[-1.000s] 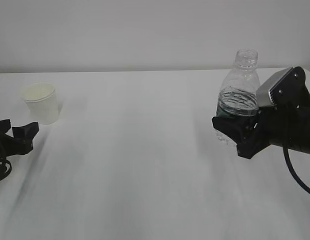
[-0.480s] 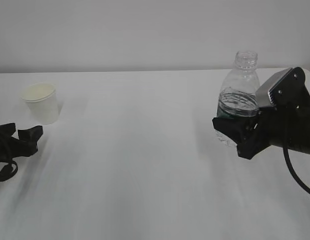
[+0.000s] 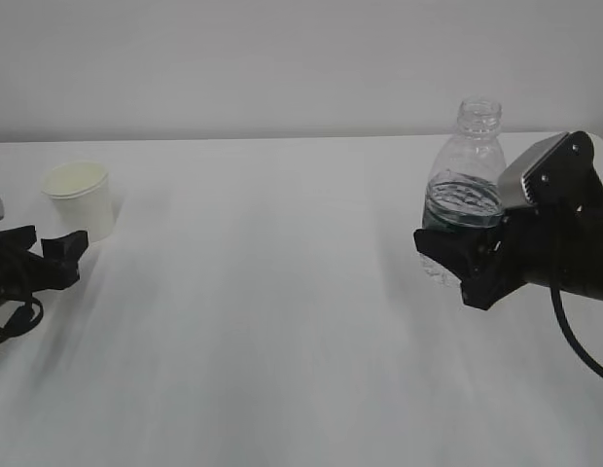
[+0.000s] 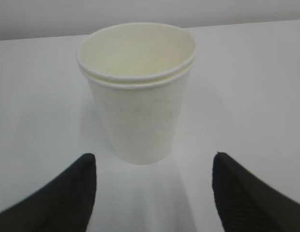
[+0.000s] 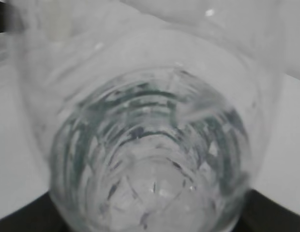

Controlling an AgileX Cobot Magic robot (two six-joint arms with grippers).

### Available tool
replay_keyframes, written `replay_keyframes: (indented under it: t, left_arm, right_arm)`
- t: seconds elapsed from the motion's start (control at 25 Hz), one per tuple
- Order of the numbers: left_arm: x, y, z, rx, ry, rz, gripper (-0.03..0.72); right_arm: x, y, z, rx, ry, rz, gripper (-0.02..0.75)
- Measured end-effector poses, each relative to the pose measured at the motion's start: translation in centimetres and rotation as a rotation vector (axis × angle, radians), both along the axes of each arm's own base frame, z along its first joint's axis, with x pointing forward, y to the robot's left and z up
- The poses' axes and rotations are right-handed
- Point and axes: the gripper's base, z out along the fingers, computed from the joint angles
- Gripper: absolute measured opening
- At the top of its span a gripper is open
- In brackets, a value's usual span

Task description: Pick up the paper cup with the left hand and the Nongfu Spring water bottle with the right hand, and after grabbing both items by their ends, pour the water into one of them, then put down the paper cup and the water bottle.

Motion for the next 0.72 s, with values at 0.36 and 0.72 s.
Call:
replay_keyframes:
  t: [0.36, 0.72]
  left_arm:
    - [0.1, 0.0, 0.1, 0.0, -0.004, -0.002, 0.537]
    - [1.3, 0.0, 0.3, 0.001, -0.038, -0.002, 0.538]
  right_arm:
    - [0.0, 0.0, 0.0, 0.003, 0.002, -0.001, 0.424]
    - [-0.1, 0.0, 0.0, 0.007, 0.011, 0.003, 0.424]
